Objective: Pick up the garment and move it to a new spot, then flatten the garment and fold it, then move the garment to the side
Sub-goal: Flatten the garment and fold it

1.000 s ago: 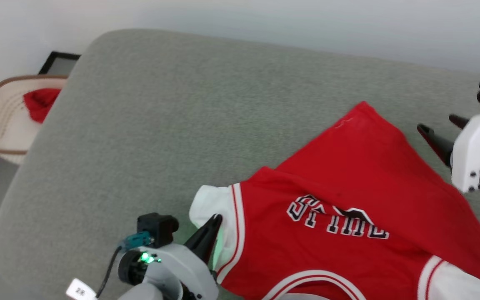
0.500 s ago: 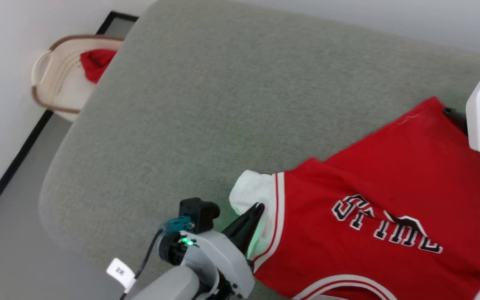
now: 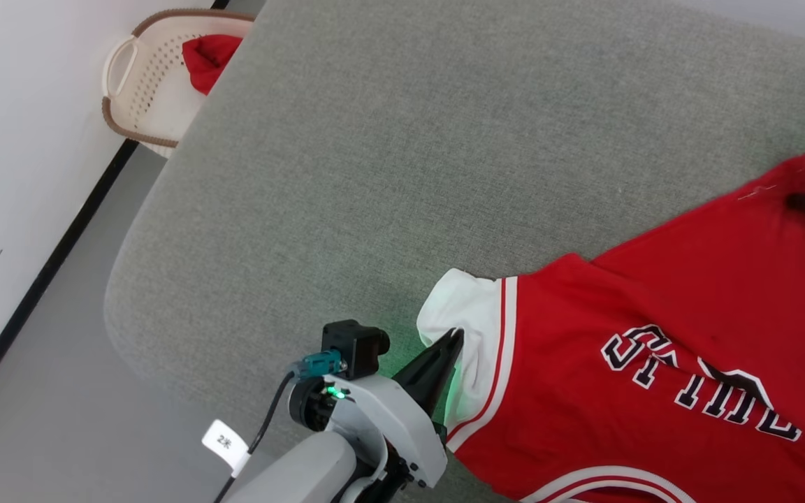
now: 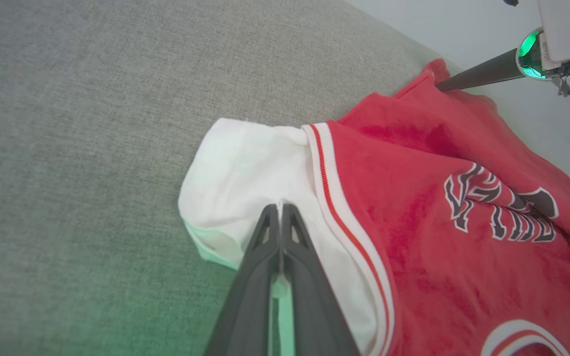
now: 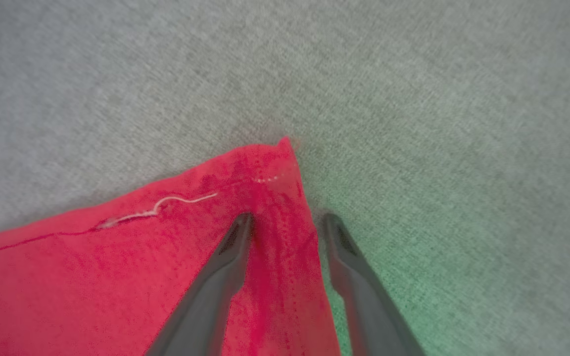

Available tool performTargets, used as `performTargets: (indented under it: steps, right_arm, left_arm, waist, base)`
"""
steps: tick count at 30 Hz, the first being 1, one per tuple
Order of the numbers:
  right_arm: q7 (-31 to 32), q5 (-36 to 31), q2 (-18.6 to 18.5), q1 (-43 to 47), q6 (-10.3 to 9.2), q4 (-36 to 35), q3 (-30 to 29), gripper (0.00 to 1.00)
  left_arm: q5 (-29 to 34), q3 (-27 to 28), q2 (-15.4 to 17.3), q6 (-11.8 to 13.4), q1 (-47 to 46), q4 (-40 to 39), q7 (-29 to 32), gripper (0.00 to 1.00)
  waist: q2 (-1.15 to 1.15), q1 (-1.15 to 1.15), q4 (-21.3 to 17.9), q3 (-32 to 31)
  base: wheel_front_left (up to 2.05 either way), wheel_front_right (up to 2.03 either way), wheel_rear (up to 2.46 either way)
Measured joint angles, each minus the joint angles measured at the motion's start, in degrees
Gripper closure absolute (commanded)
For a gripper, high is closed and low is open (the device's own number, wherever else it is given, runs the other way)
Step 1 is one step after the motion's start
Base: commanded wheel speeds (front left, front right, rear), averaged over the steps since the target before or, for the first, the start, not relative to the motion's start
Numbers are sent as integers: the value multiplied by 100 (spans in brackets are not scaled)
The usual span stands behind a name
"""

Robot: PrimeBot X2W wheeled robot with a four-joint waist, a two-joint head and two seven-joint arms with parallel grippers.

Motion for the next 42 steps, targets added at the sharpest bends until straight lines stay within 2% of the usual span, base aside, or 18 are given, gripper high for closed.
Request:
performTargets:
  steps: [7, 13, 20, 29, 35, 41, 42]
  right_arm:
    - [-18, 137, 87, -190, 0, 202, 118, 100]
    - [-131, 248, 242, -285, -1, 290, 223, 100]
    - [-414, 448, 342, -516, 0, 0, 391, 100]
    - [-1039, 692, 358, -805, 0, -447, 581, 100]
    - [-1693, 691, 282, -1096, 0, -623, 703, 100]
    - [-2151, 676, 269, -1295, 0, -575, 760, 100]
    - [-2381, 605, 269, -1391, 0, -506, 771, 100]
  left_arm:
    - [-26, 42, 9, -42, -63, 169, -41, 100]
    - [-38, 103, 246, -4, -141, 81, 103, 100]
    - [-96, 192, 869, 118, -415, -414, 755, 100]
    - [-96, 458, 1795, 203, -1383, -1044, 1766, 100]
    - [136, 595, 2125, -2, -2462, -689, 2231, 100]
    - [318, 627, 2115, -279, -3377, -14, 2427, 100]
    - [387, 633, 2050, -368, -3720, 286, 2484, 100]
  waist:
    - [0, 0, -71, 8]
    - [0, 0, -226, -143]
    - [0, 0, -445, -446]
    - [0, 0, -823, -907]
    - [0, 0, -1156, -1180]
    - [0, 0, -1461, -1386]
    - [0, 0, -1584, -1465]
  base:
    - [0, 0, 0]
    - [0, 0, 0]
    - [0, 0, 0]
    - [0, 0, 0]
    - [0, 0, 0]
    - [0, 0, 0]
    - [0, 0, 0]
